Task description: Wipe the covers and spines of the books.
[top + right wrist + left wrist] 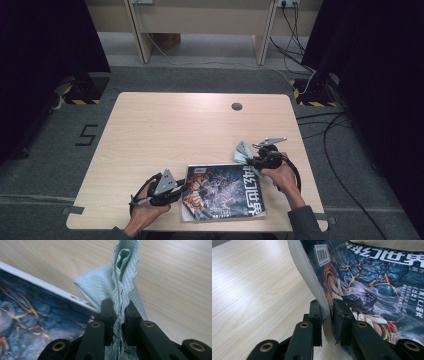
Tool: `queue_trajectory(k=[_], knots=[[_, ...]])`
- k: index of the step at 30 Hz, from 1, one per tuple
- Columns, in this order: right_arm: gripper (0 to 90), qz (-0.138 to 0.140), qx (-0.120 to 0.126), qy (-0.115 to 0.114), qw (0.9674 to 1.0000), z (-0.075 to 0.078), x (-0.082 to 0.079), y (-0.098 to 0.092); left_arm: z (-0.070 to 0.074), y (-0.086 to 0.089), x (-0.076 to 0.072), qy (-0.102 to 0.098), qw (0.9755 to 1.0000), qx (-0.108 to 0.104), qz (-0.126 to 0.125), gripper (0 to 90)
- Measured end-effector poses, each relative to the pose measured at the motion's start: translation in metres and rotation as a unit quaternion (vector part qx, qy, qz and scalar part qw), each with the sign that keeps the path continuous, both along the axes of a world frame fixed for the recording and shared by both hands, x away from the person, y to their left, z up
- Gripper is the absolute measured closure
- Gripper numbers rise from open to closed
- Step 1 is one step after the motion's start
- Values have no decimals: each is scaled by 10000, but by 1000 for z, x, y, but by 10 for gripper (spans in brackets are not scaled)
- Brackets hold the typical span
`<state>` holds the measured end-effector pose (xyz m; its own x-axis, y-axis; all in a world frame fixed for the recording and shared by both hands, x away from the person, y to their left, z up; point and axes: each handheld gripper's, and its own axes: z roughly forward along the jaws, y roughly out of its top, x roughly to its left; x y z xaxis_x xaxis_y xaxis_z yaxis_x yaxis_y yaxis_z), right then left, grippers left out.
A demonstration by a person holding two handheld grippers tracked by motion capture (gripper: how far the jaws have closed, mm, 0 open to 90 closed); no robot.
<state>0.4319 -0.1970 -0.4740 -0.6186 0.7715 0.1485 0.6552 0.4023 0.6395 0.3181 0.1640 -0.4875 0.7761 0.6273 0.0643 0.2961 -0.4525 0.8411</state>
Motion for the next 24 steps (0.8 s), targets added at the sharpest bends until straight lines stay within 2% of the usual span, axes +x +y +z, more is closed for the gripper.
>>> queue_trajectory(k=[5,8,10,13,18,24], knots=[[812,-168,-33,67,9998,-5,4,-10,0,0,0,-10,10000,11,4,774],[814,-157,-90,9,9998,-4,2,-8,0,0,0,-10,10000,6,1,773],[814,-80,-2,3,10000,-2,1,-3,0,0,0,-3,10000,4,1,773],[815,107,-23,-86,9999,4,-2,11,0,0,0,10,10000,22,16,772],[814,508,111,-270,9983,16,-12,40,0,0,0,5,10000,35,13,771],[813,1046,210,-534,9929,31,-23,81,0,0,0,20,10000,42,29,770]])
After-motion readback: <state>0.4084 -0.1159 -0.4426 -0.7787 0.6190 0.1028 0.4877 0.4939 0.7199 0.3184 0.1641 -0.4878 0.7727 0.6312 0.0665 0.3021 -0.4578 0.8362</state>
